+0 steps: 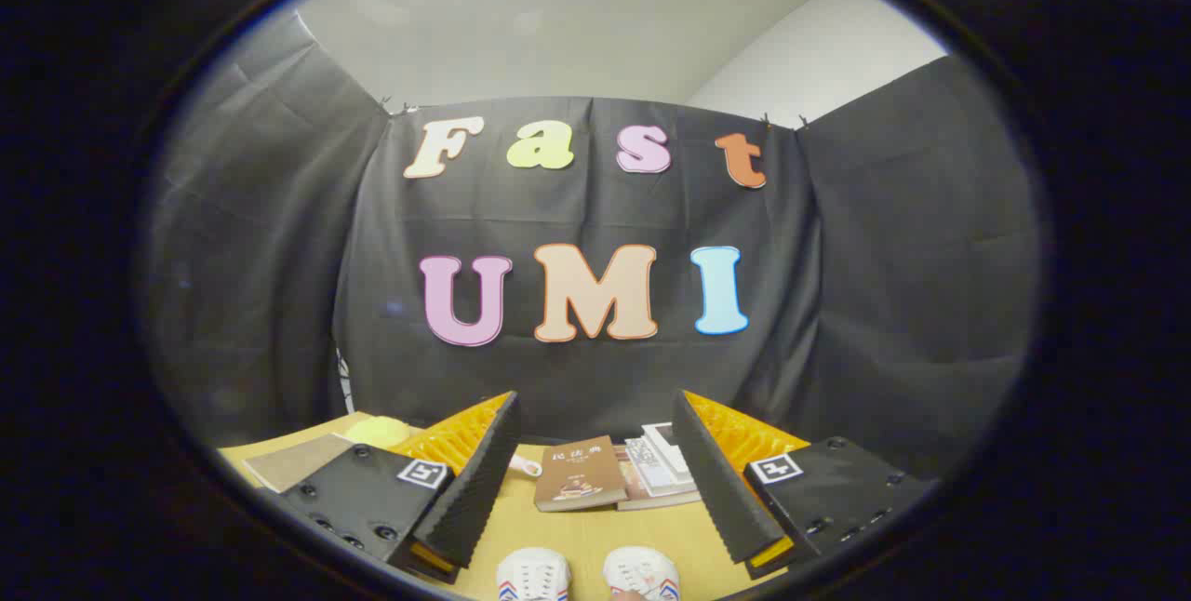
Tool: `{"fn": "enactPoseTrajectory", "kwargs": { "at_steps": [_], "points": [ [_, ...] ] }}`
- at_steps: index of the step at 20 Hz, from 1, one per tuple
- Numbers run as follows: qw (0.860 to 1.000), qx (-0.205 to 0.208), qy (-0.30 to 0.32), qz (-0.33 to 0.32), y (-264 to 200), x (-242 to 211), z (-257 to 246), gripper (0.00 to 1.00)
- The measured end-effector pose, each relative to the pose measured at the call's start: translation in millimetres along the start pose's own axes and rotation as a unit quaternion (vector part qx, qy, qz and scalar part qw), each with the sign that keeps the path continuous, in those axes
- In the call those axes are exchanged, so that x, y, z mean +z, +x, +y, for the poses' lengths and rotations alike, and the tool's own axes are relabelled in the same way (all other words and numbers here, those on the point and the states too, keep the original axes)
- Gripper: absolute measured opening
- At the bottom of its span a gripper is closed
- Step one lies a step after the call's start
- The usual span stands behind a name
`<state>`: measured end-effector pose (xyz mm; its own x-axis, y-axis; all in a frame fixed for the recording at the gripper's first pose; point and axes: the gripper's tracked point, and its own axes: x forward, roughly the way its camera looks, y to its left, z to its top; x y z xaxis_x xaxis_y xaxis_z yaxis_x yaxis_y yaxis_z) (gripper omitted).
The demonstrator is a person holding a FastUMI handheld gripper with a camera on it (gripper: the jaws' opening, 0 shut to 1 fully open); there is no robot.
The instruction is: Open the storage box then place both shoes into the box .Put the left shoe in first, then the right shoe, with the right side of both shoes facing outward in a uniform manner.
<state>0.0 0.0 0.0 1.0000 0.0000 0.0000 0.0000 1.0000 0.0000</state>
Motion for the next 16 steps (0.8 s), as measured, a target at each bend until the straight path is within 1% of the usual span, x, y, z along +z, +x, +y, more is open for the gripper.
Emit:
{"fn": "enactPoseTrajectory", "kwargs": {
  "at_steps": [3, 10, 16],
  "points": [
    [1.0, 0.004, 0.004, 0.007, -3.0, -4.0, 9.6, 1.0],
    [1.0, 0.011, 0.006, 0.003, 0.5, 1.9, 9.5, 1.0],
    [1.0, 0.028, 0.005, 0.01, 2.6, -2.2, 18.9, 1.0]
  ]
}}
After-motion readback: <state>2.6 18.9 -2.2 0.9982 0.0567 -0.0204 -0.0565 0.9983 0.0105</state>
